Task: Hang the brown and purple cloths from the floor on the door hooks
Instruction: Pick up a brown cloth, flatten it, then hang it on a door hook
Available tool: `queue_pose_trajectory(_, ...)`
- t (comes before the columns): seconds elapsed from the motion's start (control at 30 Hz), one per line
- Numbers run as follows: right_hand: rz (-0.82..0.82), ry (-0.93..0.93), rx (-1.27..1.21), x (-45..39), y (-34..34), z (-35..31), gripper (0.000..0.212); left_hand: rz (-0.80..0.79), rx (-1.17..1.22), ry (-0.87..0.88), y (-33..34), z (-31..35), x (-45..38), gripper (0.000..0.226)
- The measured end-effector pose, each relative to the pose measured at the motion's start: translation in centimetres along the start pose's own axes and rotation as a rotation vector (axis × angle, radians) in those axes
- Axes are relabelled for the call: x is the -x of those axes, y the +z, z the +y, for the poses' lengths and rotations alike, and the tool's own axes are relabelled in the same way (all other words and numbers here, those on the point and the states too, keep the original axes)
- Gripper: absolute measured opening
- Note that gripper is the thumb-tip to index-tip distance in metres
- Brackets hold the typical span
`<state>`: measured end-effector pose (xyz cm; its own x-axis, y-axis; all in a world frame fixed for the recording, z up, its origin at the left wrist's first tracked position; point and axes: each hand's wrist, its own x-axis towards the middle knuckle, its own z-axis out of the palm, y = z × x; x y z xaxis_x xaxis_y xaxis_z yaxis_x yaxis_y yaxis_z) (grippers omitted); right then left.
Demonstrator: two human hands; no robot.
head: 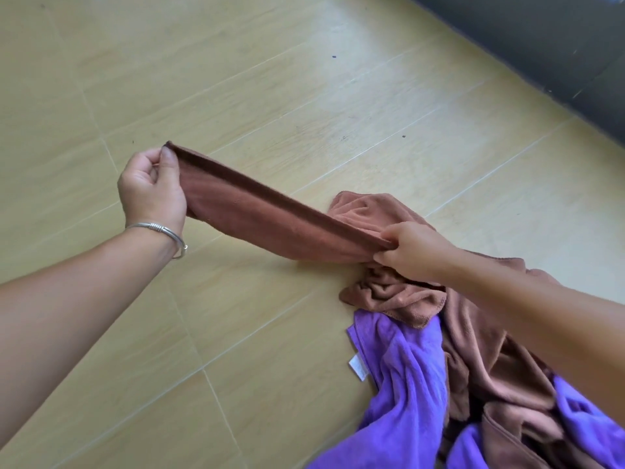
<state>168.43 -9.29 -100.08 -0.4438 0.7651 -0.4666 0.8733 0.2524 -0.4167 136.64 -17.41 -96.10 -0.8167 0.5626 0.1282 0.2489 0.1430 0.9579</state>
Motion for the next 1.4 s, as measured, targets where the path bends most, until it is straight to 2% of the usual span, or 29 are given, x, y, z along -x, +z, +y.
queue_pose_trajectory(0.07,0.075,0.016,-0.322,1.9,-1.7,-1.3,0.022,0.027,-0.052,-0.058,-2.6,1.4,-0.2,0.016)
queue_pose_trajectory(0.13,0.161,0.032,-0.454,3.9,-3.7,-2.9,0.01,0.012,-0.103,-0.12,-5.5,3.3,-0.1,0.013)
queue_pose_trajectory(0.23,0.285,-0.001,-0.414,7.0,-7.6,-6.1,0.004,-0.032,-0.187,-0.177,-9.9,7.2,0.0,0.013)
queue_pose_trajectory(0.37,0.371,-0.077,-0.336,10.5,-13.3,-11.0,0.008,-0.05,-0.271,-0.196,-15.3,12.9,-0.2,0.012)
queue_pose_trajectory(0.47,0.402,-0.126,-0.295,12.4,-17.6,-15.2,0.008,-0.046,-0.303,-0.215,-19.1,16.8,-0.6,0.012)
queue_pose_trajectory(0.63,0.38,-0.111,-0.384,14.4,-23.1,-22.0,0.007,-0.027,-0.267,-0.241,-24.1,22.8,-1.7,0.019)
queue_pose_trajectory(0.7,0.39,-0.116,-0.392,15.1,-24.7,-24.8,0.009,-0.022,-0.262,-0.242,-25.9,25.0,-2.3,0.019)
queue_pose_trajectory(0.8,0.39,-0.143,-0.413,15.9,-26.9,-29.0,0.012,-0.017,-0.23,-0.229,-28.5,27.9,-3.7,0.007)
queue_pose_trajectory(1.07,0.4,-0.194,-0.384,16.6,-32.3,-38.3,0.009,0.077,-0.2,-0.172,-35.2,33.8,-9.9,0.005)
queue_pose_trajectory(1.4,0.469,-0.33,-0.419,18.2,-35.6,-45.4,0.012,0.149,-0.154,-0.151,-41.3,39.5,-13.5,0.021)
